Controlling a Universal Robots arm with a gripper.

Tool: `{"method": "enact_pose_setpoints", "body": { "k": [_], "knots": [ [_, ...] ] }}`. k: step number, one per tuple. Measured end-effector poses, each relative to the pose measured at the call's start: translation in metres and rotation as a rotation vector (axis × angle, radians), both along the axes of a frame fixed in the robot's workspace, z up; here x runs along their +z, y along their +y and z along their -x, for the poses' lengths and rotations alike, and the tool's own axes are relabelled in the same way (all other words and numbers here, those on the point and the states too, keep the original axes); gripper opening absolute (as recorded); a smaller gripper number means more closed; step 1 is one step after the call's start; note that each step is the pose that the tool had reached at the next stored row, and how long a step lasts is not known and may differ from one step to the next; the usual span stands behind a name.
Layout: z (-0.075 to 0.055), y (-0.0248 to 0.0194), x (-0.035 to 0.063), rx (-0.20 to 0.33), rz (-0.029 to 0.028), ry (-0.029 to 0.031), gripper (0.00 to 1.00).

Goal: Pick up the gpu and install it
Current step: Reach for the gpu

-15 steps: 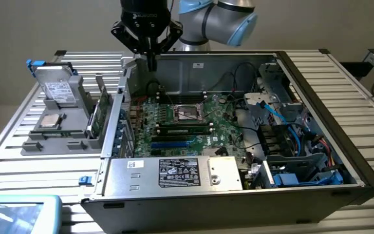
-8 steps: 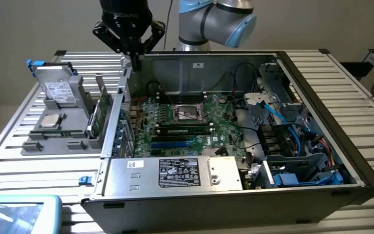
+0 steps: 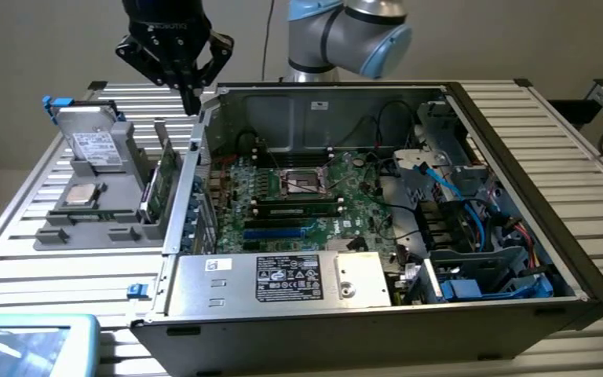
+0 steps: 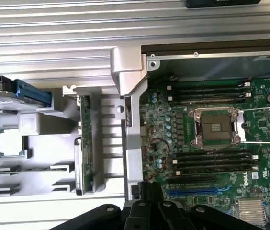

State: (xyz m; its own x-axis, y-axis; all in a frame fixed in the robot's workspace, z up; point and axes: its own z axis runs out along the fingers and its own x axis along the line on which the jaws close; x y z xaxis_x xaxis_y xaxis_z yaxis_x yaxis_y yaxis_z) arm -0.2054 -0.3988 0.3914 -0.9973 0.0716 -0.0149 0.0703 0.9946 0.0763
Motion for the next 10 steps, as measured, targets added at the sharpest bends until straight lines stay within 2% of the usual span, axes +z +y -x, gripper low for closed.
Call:
{"method": "enact_pose_setpoints", "body": {
  "k": [4, 10],
  "knots": [
    [0.018, 0.0000, -0.0010, 0.000, -0.0065, 0.0000, 0.12],
    [0.046, 0.0001, -0.0036, 0.000, -0.0118, 0.0000, 0.12]
  ]
}}
